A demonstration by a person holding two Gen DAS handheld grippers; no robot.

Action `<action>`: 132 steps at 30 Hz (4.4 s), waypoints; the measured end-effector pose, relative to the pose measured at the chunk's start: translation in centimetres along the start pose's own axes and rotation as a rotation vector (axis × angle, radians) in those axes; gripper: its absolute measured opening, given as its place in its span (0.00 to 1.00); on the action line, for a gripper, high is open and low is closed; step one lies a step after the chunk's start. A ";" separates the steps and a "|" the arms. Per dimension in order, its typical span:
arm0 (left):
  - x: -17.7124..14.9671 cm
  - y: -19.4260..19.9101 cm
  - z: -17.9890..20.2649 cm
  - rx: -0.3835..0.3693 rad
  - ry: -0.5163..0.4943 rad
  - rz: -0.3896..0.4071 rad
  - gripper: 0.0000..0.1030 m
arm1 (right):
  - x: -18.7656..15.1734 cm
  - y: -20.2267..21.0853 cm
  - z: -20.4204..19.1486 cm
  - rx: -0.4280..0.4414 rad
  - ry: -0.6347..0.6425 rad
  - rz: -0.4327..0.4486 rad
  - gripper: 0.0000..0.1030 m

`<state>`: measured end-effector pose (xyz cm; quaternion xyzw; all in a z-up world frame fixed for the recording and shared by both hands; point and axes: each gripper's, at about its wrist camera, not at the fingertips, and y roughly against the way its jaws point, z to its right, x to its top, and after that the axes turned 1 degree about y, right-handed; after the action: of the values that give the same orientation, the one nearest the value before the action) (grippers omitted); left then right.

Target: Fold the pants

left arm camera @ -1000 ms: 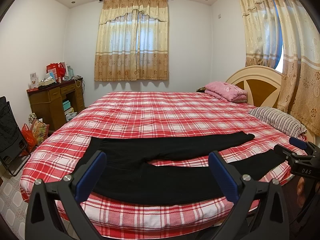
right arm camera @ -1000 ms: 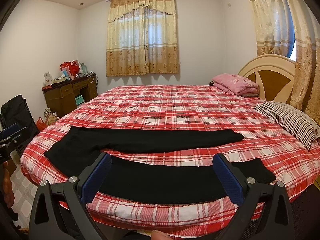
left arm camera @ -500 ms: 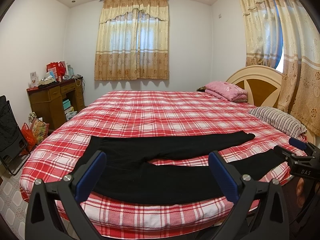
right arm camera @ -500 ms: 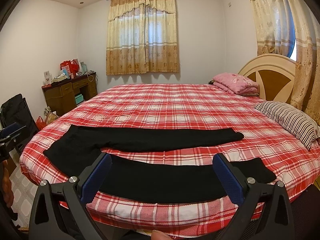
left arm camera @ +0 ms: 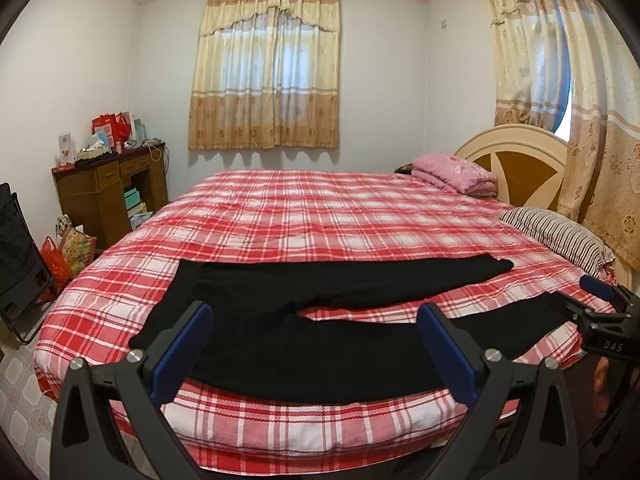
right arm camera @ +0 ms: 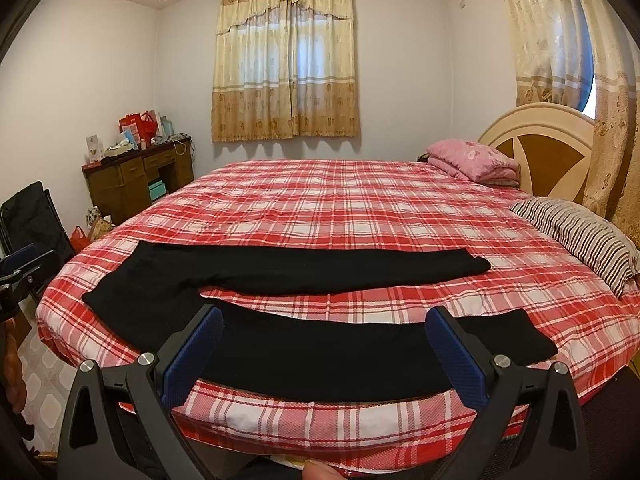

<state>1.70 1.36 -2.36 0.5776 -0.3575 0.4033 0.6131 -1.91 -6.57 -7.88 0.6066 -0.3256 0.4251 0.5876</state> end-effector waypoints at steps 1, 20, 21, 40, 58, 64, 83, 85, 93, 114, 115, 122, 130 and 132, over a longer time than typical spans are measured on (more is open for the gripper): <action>-0.1 -0.6 -0.5 0.007 -0.003 -0.005 1.00 | -0.2 -0.4 -0.1 -0.005 0.006 -0.007 0.99; 2.1 -23.4 -20.3 0.229 0.050 -0.309 0.96 | -5.0 -11.3 2.2 -0.012 -0.025 -0.215 0.99; 2.2 -24.4 -20.6 0.225 0.048 -0.323 0.93 | -5.0 -12.0 2.8 -0.014 -0.043 -0.234 0.99; 2.1 -36.3 -25.1 0.107 0.130 -0.551 0.54 | -0.7 -17.9 9.2 -0.101 -0.030 -0.259 0.86; 2.0 -36.6 -26.4 0.013 0.223 -0.493 0.35 | 7.0 -29.9 26.8 -0.275 -0.256 -0.338 0.58; 1.8 -36.7 -25.8 0.030 0.202 -0.470 0.35 | 7.2 -35.3 30.9 -0.297 -0.308 -0.392 0.58; 1.5 -36.9 -26.2 0.016 0.240 -0.449 0.35 | 5.4 -44.4 34.2 -0.161 -0.337 -0.532 0.11; 1.5 -36.9 -26.2 0.015 0.240 -0.449 0.35 | 5.6 -44.1 33.8 -0.164 -0.320 -0.529 0.06; 2.1 -36.1 -27.1 -0.043 0.300 -0.423 0.17 | 7.2 -39.5 32.2 -0.154 -0.269 -0.447 0.05; 4.6 -27.0 -27.6 -0.253 0.353 -0.180 0.12 | 8.6 -23.2 31.0 -0.095 -0.248 -0.183 0.05; 4.6 -26.5 -27.7 -0.265 0.354 -0.173 0.12 | 8.3 -22.4 31.2 -0.093 -0.253 -0.175 0.05; 3.6 -23.5 -28.5 -0.351 0.388 -0.114 0.12 | 5.1 -17.4 31.8 -0.076 -0.298 -0.115 0.05; 0.0 -20.9 -29.7 -0.405 0.408 -0.107 0.12 | -1.0 -14.8 33.9 -0.091 -0.396 -0.149 0.05; -0.9 -20.4 -29.8 -0.418 0.407 -0.117 0.12 | -2.3 -14.4 34.2 -0.088 -0.408 -0.169 0.05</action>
<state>19.06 30.80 -14.02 0.3659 -0.2686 0.3925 0.8000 14.60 -39.25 -14.44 0.6788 -0.4041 0.2284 0.5690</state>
